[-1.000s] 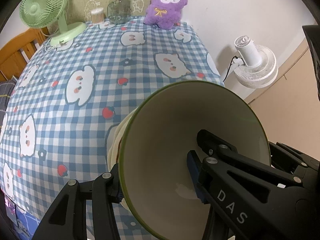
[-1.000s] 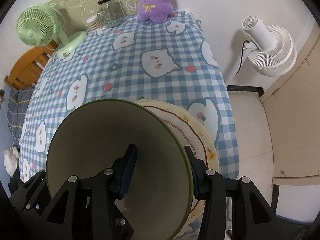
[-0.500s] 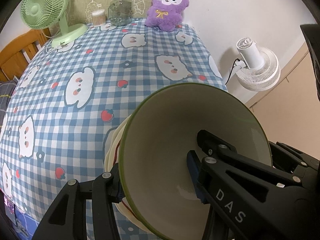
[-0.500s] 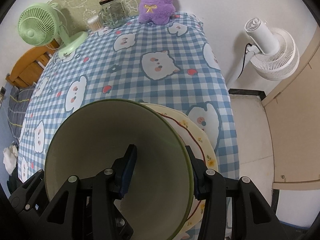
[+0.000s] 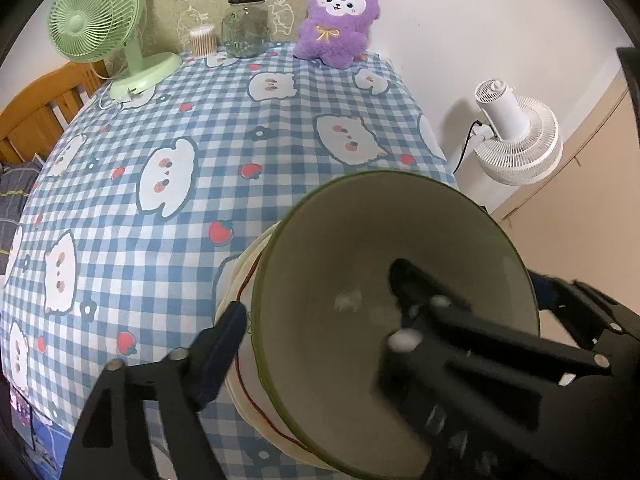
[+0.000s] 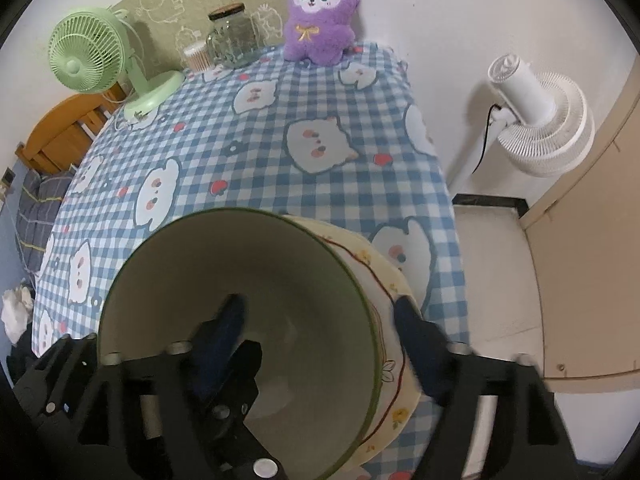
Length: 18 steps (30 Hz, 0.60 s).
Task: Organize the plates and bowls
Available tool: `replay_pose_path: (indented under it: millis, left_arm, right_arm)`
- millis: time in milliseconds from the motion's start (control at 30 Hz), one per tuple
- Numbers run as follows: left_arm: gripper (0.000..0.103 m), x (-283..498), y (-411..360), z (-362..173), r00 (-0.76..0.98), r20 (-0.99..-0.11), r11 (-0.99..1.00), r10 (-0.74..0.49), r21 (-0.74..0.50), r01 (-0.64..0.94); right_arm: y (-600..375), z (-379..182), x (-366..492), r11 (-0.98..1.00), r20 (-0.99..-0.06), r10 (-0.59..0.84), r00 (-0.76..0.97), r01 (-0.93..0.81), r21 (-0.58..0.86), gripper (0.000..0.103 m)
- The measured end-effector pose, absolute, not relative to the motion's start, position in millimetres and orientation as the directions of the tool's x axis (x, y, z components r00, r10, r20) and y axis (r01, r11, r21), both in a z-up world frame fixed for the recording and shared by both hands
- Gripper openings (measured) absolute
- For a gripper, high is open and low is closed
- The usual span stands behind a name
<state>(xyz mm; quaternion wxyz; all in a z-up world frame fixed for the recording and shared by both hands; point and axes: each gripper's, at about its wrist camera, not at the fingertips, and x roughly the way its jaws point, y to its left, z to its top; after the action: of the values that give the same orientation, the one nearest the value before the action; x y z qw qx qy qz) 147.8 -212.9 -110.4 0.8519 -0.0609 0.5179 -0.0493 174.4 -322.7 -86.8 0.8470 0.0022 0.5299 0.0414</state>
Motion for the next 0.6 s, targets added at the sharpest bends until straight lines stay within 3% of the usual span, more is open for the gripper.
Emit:
replay_pose_path:
  millis: [600]
  left_arm:
    - [0.095,116.2,-177.9,-63.0,0.586,-0.807,0.997,-0.069,-0.071,0.019]
  right_arm:
    - [-288.9,-30.9,139.0,0.996,-0.815,0.071,0.575,-0.081,0.03,0.084]
